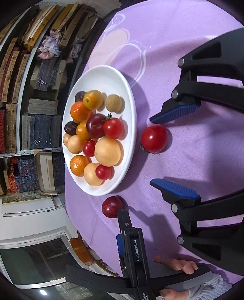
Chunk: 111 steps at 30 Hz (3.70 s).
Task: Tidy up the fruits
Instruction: 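Grasp a red tomato with the right tool while the left tool approaches the last dark red plum, then grasp the dark red plum with the left tool while the right tool holds the tomato, then carry the plum and tomato over the white plate and open both tools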
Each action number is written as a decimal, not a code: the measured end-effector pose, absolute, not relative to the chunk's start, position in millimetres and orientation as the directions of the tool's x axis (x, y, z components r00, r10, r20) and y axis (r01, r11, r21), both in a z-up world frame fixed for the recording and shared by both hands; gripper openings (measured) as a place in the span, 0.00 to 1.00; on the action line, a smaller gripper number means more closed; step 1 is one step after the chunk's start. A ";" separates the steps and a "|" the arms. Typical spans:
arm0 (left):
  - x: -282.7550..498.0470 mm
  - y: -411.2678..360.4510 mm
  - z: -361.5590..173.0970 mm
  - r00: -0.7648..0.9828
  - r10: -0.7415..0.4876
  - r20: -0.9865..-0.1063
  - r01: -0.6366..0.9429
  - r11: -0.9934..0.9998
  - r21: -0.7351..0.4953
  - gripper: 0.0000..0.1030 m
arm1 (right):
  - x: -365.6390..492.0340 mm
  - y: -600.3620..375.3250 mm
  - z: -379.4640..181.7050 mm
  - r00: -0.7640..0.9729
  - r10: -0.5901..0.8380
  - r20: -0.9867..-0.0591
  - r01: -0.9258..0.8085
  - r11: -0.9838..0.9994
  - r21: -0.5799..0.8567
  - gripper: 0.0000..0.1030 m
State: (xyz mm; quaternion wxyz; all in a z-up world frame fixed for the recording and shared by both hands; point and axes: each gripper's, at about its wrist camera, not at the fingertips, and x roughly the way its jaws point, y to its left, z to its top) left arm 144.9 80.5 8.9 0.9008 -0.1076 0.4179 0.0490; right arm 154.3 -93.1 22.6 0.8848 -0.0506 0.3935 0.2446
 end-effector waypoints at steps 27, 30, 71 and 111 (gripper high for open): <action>137.9 43.2 20.9 0.712 -0.043 -0.701 -0.003 0.998 -0.065 0.94 | 126.9 -163.7 14.8 0.572 0.416 -0.707 -0.406 0.892 0.197 0.31; 139.7 34.1 18.7 0.699 -0.062 -0.712 0.036 0.998 -0.051 0.94 | 119.3 -178.5 19.3 0.577 0.442 -0.687 -0.402 0.886 0.232 0.31; 169.2 47.3 12.6 0.674 -0.088 -0.733 -0.017 0.991 -0.135 0.48 | 116.4 -170.5 15.3 0.546 0.461 -0.700 -0.425 0.872 0.242 0.31; 168.2 14.1 139.3 0.817 -0.071 -0.572 0.057 0.997 -0.043 0.40 | 152.4 -177.7 147.8 0.745 0.430 -0.510 -0.403 0.899 0.170 0.31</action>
